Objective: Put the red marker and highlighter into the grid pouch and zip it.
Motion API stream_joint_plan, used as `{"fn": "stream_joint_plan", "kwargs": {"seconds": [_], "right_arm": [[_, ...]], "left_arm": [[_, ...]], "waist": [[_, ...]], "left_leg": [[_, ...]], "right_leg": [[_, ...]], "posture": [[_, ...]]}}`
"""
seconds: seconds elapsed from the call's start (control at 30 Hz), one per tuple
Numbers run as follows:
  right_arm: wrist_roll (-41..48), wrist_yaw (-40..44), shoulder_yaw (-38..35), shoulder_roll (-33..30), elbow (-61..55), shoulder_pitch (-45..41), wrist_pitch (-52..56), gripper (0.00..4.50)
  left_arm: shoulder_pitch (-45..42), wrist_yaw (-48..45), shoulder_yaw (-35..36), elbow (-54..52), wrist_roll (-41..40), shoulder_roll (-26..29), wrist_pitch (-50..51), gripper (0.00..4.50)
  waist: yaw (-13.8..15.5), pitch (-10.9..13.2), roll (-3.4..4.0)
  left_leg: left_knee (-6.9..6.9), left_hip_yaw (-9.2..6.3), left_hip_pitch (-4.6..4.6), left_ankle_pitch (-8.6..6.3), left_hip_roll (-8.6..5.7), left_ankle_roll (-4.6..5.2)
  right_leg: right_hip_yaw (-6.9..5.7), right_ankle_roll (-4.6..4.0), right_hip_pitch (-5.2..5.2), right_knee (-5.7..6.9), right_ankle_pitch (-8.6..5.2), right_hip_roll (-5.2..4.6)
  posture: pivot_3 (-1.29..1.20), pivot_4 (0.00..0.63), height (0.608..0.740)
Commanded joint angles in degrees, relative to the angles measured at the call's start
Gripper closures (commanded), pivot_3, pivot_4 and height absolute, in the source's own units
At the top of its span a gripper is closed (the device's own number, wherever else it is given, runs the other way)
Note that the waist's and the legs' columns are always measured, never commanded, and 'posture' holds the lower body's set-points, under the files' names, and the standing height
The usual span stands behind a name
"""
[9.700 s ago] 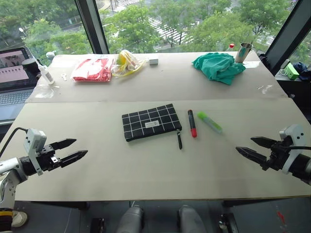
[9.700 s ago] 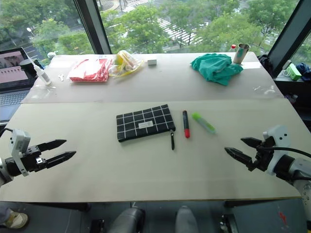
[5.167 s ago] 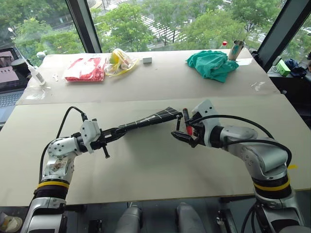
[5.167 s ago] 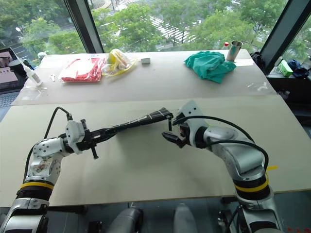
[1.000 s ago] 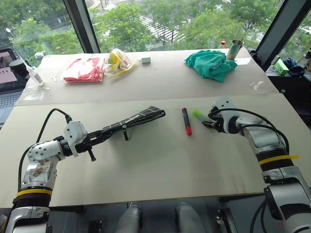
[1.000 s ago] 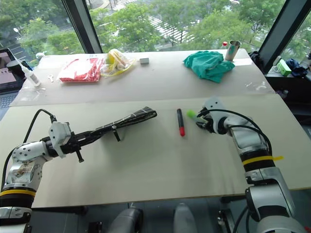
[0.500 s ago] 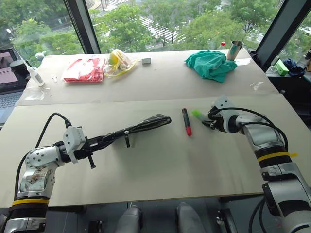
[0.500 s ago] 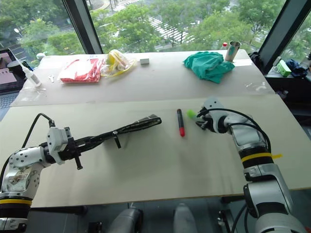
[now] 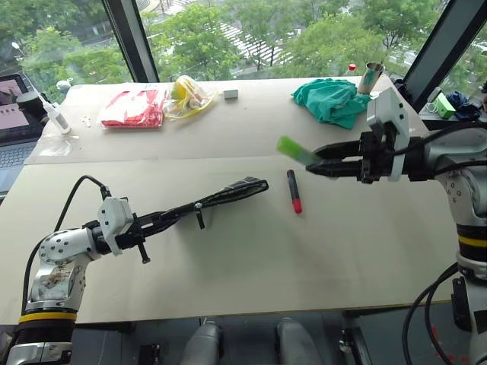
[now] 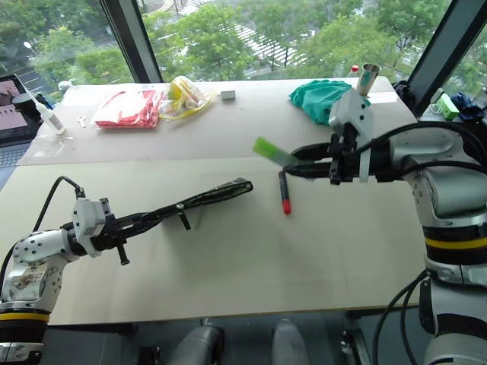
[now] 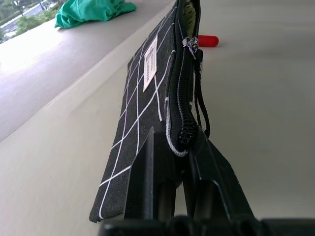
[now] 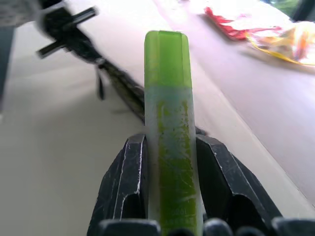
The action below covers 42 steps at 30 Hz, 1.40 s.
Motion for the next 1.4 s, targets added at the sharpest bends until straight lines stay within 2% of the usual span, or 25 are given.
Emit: {"fn": "stream_joint_plan", "kwargs": {"seconds": [0.03, 0.23, 0.5, 0.63, 0.9, 1.13, 1.4], "right_arm": [[-5.0, 0.32, 8.33, -0.52, -5.14, -0.05, -2.27, 3.47], [-11.42, -0.97, 15.94, 1.53, -1.86, -4.28, -3.34, 3.47], [-12.86, 1.16, 16.72, 2.46, 0.07, -7.63, -3.83, 3.47], [-14.24, 0.93, 17.26, 2.94, 0.83, -8.29, -3.98, 3.47], [-22.77, -1.99, 21.41, 4.19, 5.62, -8.93, -8.01, 3.47], [-24.17, -0.97, 20.91, 5.46, 7.0, -10.01, -8.08, 3.47], [-20.65, 2.78, 17.98, 3.67, 4.5, -8.63, -7.23, 3.47]], "left_arm": [[-1.17, -0.11, 0.11, -0.06, -0.27, -0.37, -0.77, 4.5], [-1.65, -0.59, -0.73, 0.21, 0.53, -0.89, -1.16, 4.5], [-0.23, -1.22, -4.37, 1.24, 4.86, -1.16, -4.62, 4.5], [-0.36, -0.79, -4.5, 1.25, 4.26, -1.61, -4.57, 4.5], [-1.27, -0.52, -4.13, 1.06, 3.11, -1.82, -3.74, 4.5], [-1.05, -0.74, -4.2, 0.96, 3.18, -1.71, -3.83, 4.5], [-0.63, -0.77, -4.68, 1.0, 3.62, -1.93, -4.11, 4.5]], "waist": [[0.22, 0.0, 0.01], [0.53, 0.0, 0.0], [0.59, 0.0, 0.0], [0.57, 0.0, 0.0], [0.64, 0.0, 0.0], [0.51, 0.0, 0.0], [0.57, 0.0, 0.0]], "left_leg": [[0.0, 0.02, 0.01, 0.0, -0.01, 0.0], [0.02, 0.06, -0.02, 0.02, -0.01, -0.04], [0.02, 0.03, -0.03, 0.03, -0.02, -0.06], [0.01, 0.02, -0.02, 0.03, -0.02, -0.06], [0.02, 0.03, -0.03, 0.04, -0.03, -0.06], [0.01, 0.01, -0.03, 0.04, -0.02, -0.07], [0.01, -0.01, -0.03, 0.04, -0.03, -0.07]], "right_leg": [[0.04, 0.0, -0.02, 0.03, 0.0, -0.01], [0.01, 0.0, -0.07, 0.06, 0.0, -0.01], [-0.01, 0.0, -0.07, 0.03, 0.0, -0.01], [-0.01, 0.0, -0.07, 0.03, 0.0, 0.0], [-0.01, 0.0, -0.08, 0.04, 0.0, -0.01], [-0.01, 0.0, -0.1, 0.05, 0.0, 0.0], [-0.01, 0.0, -0.09, 0.04, 0.0, -0.01]], "posture": [[0.0, 0.15, 0.74], [0.0, 0.15, 0.74], [0.0, 0.15, 0.74], [0.0, 0.15, 0.74], [0.0, 0.15, 0.74], [0.0, 0.15, 0.74], [0.0, 0.15, 0.74]]}}
